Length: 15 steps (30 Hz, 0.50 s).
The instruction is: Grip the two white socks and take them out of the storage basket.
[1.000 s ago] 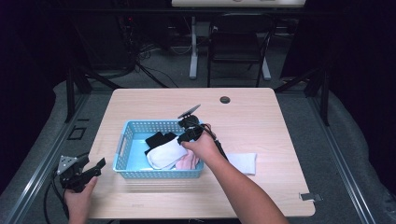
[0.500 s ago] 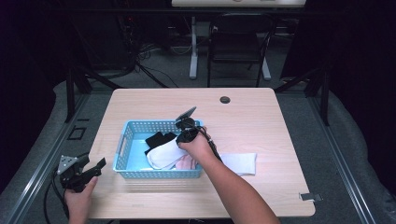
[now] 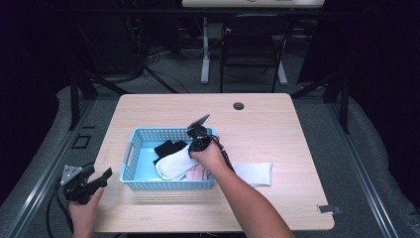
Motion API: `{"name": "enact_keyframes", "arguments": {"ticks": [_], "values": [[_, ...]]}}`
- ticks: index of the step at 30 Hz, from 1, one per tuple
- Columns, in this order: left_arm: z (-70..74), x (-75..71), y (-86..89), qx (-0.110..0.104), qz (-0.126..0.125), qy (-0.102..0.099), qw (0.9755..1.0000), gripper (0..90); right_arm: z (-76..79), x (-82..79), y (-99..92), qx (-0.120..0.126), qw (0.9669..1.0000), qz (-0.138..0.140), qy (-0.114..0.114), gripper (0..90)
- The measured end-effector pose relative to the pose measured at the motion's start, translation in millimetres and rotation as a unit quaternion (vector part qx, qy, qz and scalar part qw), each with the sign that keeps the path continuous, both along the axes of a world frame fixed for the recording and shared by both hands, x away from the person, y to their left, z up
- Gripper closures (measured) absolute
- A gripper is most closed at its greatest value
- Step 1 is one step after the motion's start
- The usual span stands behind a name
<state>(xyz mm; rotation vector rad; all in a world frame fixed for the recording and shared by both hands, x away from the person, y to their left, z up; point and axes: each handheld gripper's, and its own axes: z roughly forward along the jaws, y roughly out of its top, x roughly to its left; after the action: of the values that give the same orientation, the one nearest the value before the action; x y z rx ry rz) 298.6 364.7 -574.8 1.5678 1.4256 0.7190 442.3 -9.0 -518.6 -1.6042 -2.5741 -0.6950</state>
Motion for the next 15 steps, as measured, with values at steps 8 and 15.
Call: {"name": "enact_keyframes", "arguments": {"ticks": [8, 15], "values": [[0.2, -0.1, 0.2, 0.001, -0.001, 0.003, 1.0, 27.6, 13.7, -12.4, 3.2, 0.006, 0.9989, 0.034, -0.033, 85.5], [-0.3, 0.3, -0.4, -0.001, 0.0, 0.0, 1.0, 27.6, 24.7, -30.9, 13.1, -0.002, 0.9919, 0.079, -0.1, 86.0]]}}
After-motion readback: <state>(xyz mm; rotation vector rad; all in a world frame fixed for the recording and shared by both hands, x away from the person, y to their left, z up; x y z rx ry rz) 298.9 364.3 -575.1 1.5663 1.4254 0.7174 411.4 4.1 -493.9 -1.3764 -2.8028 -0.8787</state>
